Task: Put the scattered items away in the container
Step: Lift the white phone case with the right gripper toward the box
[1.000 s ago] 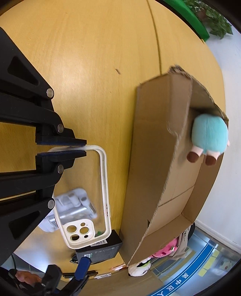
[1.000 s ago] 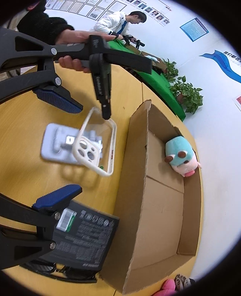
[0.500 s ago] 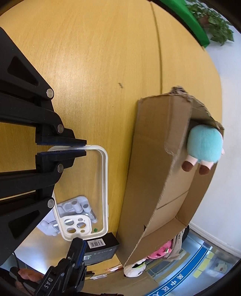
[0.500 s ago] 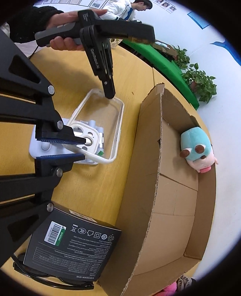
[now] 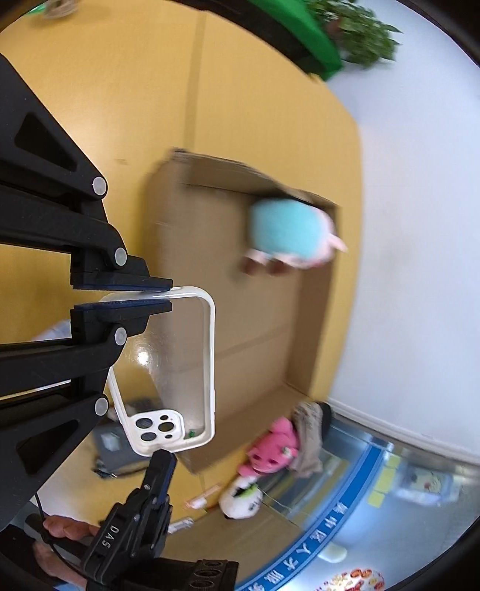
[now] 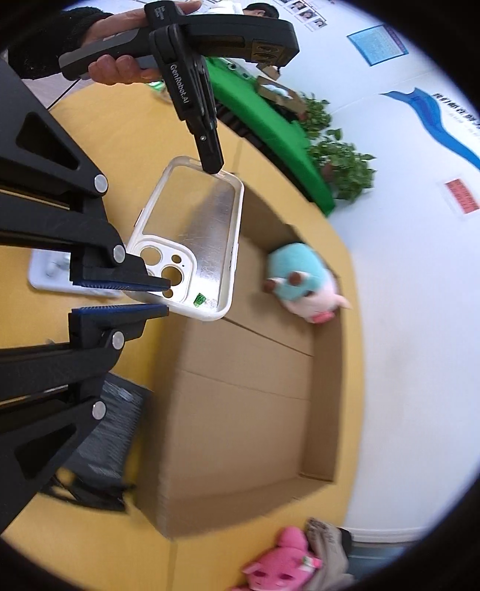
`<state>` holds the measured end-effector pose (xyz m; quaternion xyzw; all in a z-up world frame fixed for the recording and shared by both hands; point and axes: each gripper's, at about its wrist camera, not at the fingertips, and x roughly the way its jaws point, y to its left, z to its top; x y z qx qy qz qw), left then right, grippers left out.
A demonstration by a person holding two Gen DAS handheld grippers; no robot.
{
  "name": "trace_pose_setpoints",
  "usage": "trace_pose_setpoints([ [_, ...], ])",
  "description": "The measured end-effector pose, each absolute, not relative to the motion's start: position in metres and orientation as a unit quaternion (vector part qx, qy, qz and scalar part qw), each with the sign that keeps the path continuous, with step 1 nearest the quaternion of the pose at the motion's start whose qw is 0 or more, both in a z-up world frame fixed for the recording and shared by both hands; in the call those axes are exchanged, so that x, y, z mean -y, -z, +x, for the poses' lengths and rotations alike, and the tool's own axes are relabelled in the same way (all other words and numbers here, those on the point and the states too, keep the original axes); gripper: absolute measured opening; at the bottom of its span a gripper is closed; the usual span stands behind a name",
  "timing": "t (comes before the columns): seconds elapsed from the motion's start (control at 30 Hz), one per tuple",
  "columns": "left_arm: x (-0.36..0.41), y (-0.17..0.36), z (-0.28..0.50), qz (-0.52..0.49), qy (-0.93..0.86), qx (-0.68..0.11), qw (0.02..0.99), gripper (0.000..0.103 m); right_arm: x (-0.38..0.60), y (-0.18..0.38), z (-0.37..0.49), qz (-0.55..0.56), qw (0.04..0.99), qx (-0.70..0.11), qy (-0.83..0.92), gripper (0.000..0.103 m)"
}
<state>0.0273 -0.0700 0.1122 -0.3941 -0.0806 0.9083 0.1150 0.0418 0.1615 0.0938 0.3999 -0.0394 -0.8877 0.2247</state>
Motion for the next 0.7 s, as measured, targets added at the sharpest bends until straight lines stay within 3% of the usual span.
trace_pose_setpoints([
  [0.37, 0.033, -0.211, -0.067, -0.316, -0.936, 0.060, 0.144, 0.003, -0.208, -0.193, -0.022, 0.301, 0.192, 0.035, 0.933, 0.006],
  [0.7, 0.006, -0.216, -0.176, -0.346, -0.929, 0.039, 0.127, 0.003, -0.240, -0.203, -0.135, 0.326, 0.181, 0.064, 0.925, 0.005],
])
